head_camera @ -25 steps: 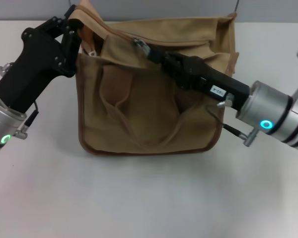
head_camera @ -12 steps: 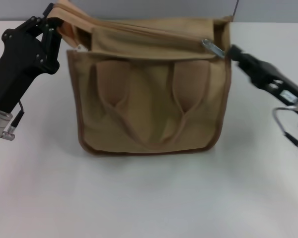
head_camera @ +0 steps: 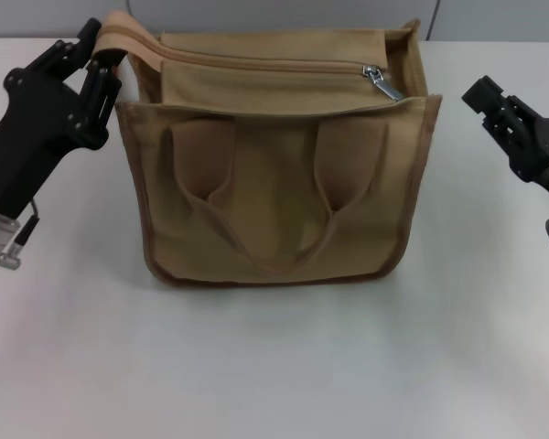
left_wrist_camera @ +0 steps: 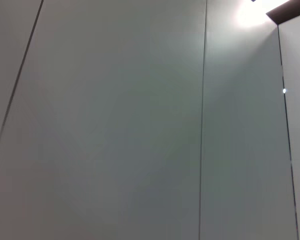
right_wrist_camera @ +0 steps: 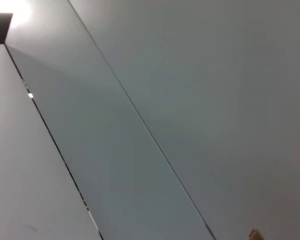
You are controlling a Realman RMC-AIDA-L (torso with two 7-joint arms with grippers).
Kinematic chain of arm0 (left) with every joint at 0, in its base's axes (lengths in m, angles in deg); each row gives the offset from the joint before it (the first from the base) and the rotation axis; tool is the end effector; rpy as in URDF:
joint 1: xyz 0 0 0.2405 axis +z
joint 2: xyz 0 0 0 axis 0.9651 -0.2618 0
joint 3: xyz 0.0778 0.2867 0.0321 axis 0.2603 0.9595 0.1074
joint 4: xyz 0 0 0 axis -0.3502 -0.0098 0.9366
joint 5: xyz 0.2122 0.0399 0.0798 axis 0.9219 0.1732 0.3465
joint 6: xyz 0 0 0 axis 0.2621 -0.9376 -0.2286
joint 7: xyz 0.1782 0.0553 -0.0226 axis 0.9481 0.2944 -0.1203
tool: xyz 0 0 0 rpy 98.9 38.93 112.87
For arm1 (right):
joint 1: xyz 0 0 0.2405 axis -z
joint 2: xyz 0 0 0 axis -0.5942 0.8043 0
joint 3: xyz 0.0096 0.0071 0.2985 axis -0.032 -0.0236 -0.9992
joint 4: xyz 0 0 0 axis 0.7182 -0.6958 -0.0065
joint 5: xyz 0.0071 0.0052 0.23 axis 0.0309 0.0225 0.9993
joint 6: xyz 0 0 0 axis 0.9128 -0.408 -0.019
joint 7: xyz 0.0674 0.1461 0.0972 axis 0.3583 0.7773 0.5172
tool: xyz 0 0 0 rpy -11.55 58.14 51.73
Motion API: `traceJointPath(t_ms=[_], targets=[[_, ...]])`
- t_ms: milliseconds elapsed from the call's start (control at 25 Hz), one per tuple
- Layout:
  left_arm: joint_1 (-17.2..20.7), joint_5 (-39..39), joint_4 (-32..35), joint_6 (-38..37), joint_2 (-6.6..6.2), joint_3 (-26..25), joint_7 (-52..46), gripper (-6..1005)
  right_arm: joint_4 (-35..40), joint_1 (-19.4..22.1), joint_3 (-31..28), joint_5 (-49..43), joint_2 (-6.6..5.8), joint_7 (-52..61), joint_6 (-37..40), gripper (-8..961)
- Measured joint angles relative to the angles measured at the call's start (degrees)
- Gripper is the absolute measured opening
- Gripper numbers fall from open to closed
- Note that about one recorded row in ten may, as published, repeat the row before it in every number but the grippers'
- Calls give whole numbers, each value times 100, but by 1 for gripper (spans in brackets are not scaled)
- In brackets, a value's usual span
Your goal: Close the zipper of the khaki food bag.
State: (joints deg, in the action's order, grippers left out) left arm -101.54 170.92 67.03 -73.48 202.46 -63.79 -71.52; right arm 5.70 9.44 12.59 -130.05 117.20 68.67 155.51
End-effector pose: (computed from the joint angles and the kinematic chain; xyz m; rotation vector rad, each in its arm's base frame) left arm -0.2906 0.3471 -0.0270 -1.8888 -0.3024 -1.3277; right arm 0.2915 0.3418 -0.0543 -2.0522 0.8149 1.4989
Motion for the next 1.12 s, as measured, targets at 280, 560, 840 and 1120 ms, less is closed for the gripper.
traceJointPath(t_ms=[280, 560, 840, 1120], targets=[[444, -14, 548, 7, -16, 11, -169, 293, -126, -35, 47, -19, 4, -249, 32, 249], [1414, -113, 1097, -98, -75, -270, -496, 588, -67, 27, 47, -43, -5, -348, 149, 326], [1730, 308, 1302, -910, -224, 429, -782, 779, -28, 46, 66, -63, -14, -933, 406, 375], [1634, 634, 1677, -1102, -238, 1950, -1065, 786, 532, 166, 1132, -81, -20, -1173, 1203, 692]])
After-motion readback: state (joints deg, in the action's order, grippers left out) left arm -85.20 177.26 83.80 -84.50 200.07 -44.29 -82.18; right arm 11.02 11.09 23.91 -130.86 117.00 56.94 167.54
